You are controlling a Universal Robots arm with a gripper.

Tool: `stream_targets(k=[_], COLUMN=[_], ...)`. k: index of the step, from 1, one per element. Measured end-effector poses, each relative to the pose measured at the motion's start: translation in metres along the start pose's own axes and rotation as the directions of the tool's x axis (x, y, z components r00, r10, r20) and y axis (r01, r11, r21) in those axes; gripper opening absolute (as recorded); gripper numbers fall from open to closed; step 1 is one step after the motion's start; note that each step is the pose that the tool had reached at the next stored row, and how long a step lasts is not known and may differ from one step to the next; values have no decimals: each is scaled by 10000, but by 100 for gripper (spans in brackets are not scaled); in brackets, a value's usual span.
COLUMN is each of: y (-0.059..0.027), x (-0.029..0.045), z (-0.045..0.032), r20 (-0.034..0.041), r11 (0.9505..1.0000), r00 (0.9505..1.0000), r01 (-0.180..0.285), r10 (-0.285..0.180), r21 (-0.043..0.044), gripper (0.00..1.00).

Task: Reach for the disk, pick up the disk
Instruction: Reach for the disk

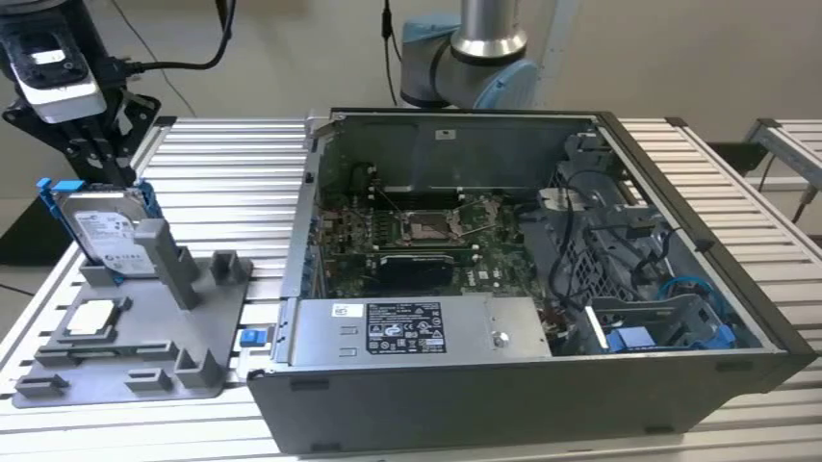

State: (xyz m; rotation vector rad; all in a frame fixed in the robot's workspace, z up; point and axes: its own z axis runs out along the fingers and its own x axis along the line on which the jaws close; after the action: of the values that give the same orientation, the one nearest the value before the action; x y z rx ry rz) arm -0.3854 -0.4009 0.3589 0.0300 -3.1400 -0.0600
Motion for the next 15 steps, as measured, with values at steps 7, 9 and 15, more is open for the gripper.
stream_targets(k=[7, 9, 15], y=[137, 187, 217], x=[3, 63, 335], z=[6, 9, 18], r20=[1, -1, 0], r11=[10000, 10000, 10000], r00=[10000, 10000, 10000], r01=[-7, -6, -6], r10=[7, 6, 6], r21=[-1, 0, 0], gripper=[0, 0, 0])
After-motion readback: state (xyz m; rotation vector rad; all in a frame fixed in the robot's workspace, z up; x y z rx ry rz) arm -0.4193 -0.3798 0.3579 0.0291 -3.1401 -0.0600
